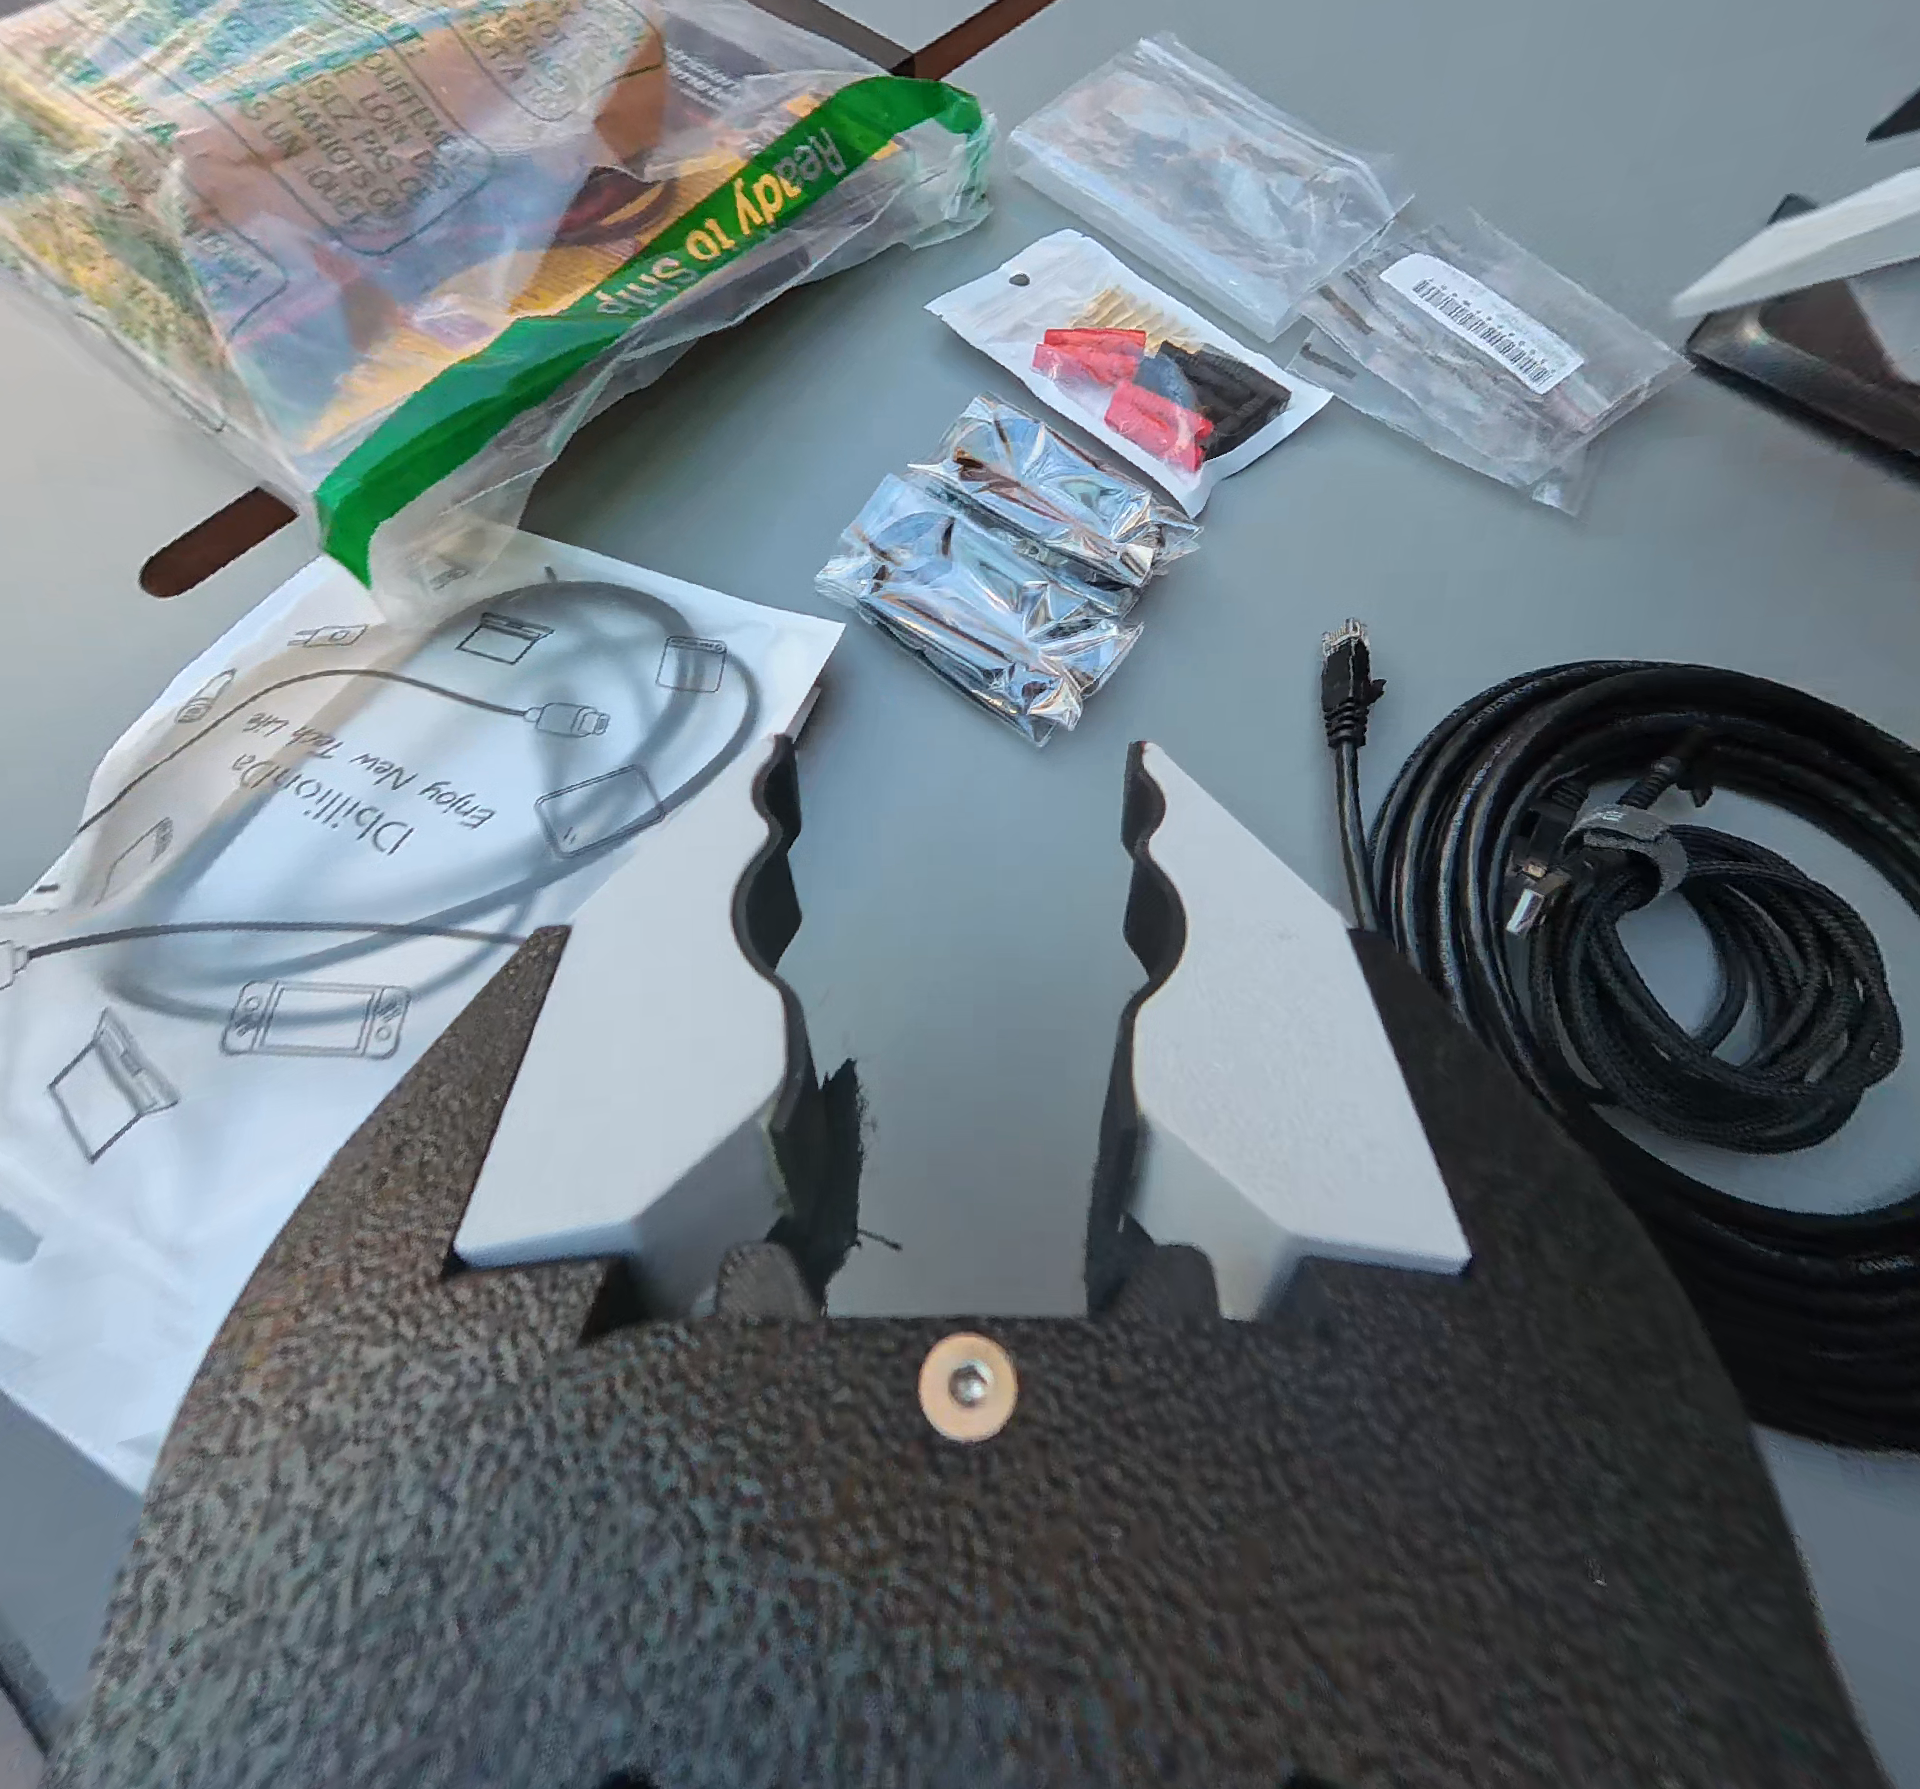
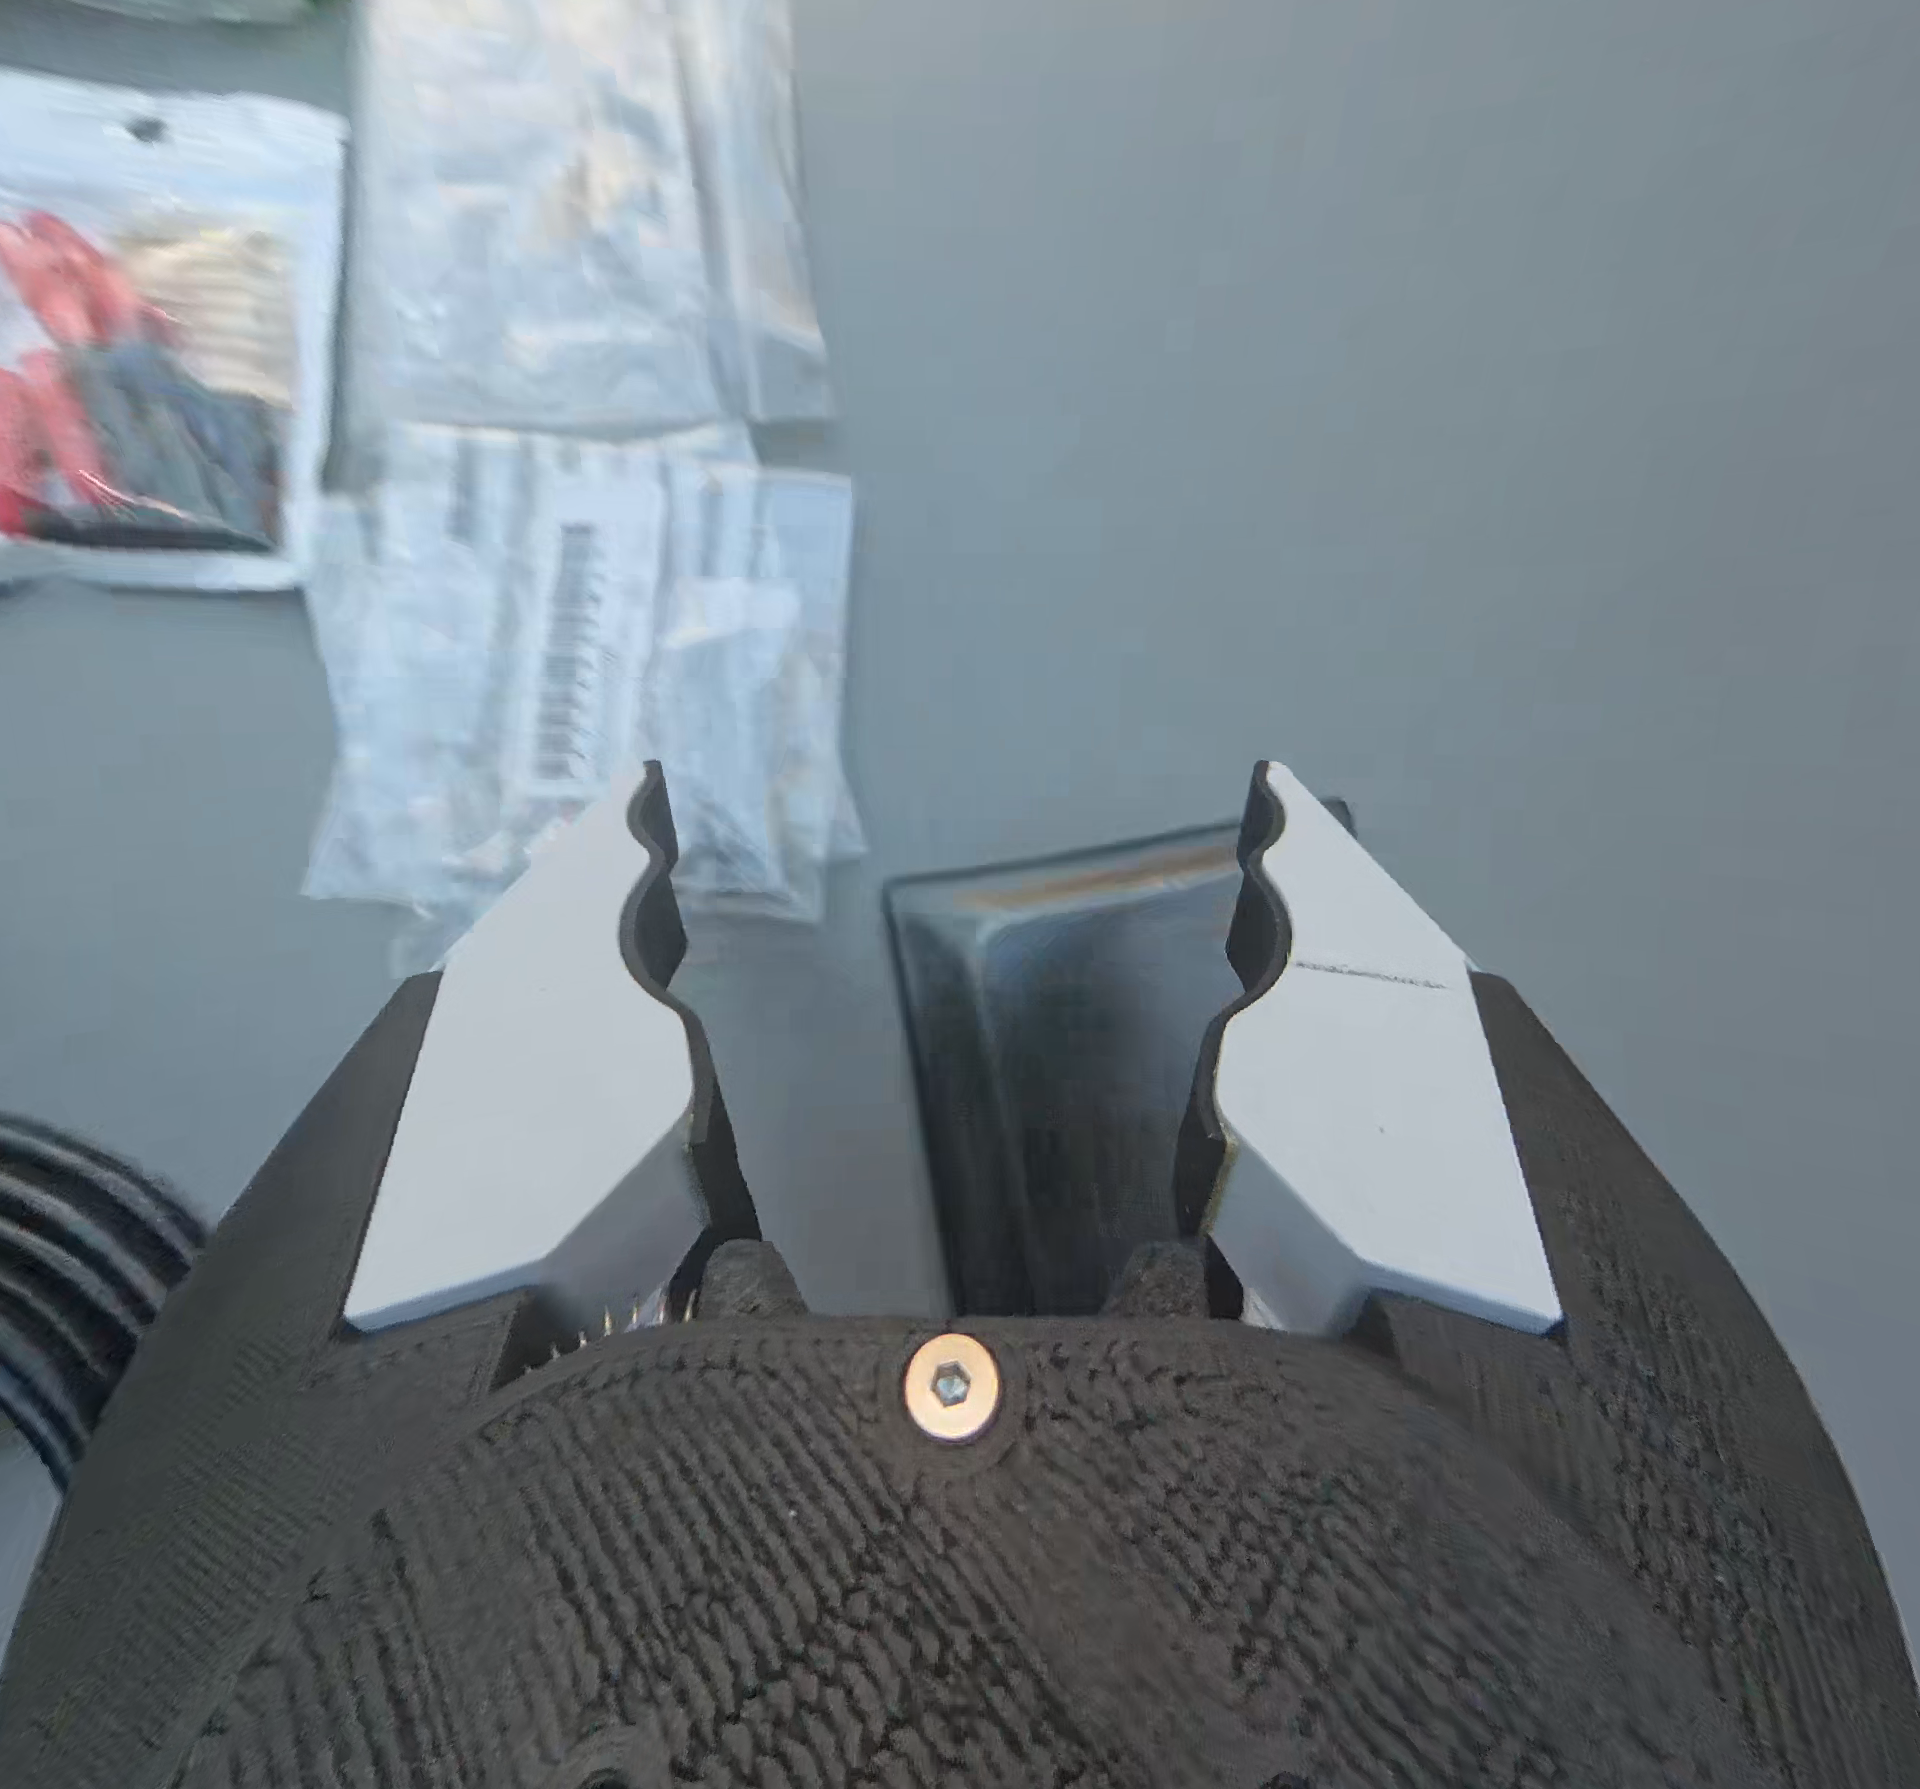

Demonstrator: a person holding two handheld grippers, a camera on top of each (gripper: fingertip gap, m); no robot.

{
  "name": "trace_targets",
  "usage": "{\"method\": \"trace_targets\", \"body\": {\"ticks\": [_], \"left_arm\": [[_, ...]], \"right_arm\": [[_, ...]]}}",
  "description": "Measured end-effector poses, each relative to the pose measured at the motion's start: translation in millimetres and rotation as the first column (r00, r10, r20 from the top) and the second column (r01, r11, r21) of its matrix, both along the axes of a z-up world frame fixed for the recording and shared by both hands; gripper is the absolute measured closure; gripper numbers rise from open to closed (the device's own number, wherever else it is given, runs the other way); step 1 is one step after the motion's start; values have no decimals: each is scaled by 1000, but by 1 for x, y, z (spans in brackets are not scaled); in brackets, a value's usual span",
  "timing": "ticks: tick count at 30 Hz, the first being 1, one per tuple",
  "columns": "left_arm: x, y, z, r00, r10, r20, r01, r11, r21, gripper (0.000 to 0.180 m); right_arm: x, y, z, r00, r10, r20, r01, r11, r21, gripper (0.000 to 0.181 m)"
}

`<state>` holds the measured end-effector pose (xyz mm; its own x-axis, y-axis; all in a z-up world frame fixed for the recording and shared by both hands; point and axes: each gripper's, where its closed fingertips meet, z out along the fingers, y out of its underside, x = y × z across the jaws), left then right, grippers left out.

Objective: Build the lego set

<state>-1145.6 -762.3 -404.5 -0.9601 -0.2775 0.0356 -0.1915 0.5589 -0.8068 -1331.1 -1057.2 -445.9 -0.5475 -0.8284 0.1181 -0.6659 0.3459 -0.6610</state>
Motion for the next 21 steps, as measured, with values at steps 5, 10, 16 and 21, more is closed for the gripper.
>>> {"method": "trace_targets", "body": {"ticks": [5, 10, 16, 21], "left_arm": [[7, 26, 12, 999, 34, 3, -34, 999, -33, 119], [3, 30, 11, 999, 41, -21, -42, 998, -49, 119], [-5, 30, 13, 1000, 11, -5, -11, 999, -43, 119], [-4, 34, 11, 1000, 19, -11, -20, 999, -35, 120]], "right_arm": [[-63, -10, -4, 986, 163, -41, -151, 964, 217, 72], [-106, 10, -26, 913, 310, -265, -227, 926, 300, 71], [-110, 15, -37, 935, 255, -247, -203, 954, 219, 72], [-96, 7, -36, 956, 198, -219, -159, 970, 183, 79]]}}
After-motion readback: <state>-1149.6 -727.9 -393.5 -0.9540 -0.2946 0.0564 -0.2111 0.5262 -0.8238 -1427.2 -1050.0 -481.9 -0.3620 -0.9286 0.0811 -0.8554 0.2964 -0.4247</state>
